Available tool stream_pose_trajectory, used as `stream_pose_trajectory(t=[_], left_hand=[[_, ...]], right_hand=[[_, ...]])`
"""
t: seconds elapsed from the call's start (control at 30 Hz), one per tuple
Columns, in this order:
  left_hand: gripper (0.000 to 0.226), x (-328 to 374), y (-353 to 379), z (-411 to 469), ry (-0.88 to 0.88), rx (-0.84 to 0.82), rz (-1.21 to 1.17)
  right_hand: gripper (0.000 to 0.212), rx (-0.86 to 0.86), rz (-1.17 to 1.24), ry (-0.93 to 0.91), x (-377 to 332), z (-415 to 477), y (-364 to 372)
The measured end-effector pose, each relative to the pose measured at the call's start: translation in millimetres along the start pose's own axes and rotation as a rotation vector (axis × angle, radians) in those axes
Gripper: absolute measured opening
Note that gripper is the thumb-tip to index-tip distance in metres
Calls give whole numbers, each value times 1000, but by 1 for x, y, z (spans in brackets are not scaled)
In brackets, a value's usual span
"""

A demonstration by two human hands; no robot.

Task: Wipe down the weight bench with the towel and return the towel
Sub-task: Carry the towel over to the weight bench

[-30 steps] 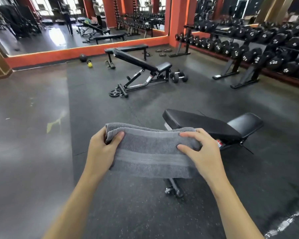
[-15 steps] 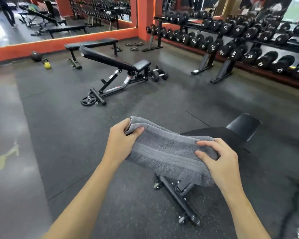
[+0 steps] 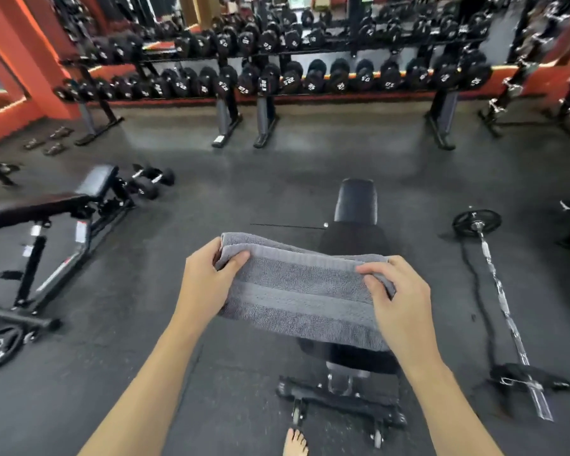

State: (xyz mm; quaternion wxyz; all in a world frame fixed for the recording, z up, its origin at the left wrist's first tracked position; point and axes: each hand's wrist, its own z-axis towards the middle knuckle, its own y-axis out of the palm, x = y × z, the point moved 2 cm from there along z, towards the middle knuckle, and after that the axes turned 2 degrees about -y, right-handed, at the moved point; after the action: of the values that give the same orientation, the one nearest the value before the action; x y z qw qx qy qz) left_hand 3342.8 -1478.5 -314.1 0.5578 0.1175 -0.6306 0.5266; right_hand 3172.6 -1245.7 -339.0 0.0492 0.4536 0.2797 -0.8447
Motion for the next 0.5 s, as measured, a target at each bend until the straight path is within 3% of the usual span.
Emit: stream_pose_trajectory(t=[0.27, 0.5], left_hand=[[20, -40, 57, 175, 11, -358, -42], [27, -59, 153, 264, 127, -716, -101]], right_hand=[[22, 199, -228, 246, 21, 65, 75], [22, 435, -504, 446, 38, 79, 105]])
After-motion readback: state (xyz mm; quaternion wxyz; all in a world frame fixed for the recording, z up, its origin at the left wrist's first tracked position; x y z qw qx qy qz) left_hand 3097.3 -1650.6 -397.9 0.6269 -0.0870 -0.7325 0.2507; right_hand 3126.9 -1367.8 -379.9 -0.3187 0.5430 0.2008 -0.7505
